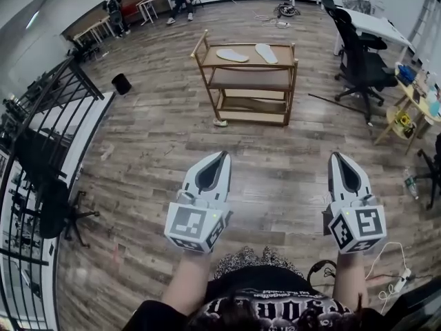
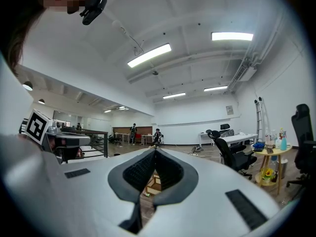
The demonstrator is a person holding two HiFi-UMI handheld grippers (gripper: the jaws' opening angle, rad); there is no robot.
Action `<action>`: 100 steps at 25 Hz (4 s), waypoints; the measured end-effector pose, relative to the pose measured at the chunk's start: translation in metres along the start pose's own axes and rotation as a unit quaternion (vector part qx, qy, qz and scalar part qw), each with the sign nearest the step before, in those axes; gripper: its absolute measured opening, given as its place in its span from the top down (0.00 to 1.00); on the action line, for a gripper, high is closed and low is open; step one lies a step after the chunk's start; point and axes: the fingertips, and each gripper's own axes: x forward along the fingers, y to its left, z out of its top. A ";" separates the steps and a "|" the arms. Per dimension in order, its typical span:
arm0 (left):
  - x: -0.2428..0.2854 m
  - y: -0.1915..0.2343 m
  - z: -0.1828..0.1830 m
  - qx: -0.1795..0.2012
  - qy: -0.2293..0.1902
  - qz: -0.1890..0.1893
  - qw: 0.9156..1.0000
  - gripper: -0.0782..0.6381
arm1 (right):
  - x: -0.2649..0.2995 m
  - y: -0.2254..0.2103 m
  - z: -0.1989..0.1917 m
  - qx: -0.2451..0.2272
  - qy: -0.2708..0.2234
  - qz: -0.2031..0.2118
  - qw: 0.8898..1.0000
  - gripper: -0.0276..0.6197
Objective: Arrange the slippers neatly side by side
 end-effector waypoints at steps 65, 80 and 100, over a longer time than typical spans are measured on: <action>0.304 0.198 -0.038 -0.008 0.023 -0.017 1.000 0.90 | 0.371 -0.067 -0.011 -0.013 0.017 0.009 1.000 0.95; 0.390 0.201 -0.028 -0.017 0.022 0.014 1.000 0.90 | 0.436 -0.134 -0.010 -0.014 0.018 0.032 0.999 0.95; 0.500 0.277 -0.042 -0.017 0.016 -0.009 1.000 0.90 | 0.550 -0.161 -0.015 -0.022 0.025 0.002 0.999 0.95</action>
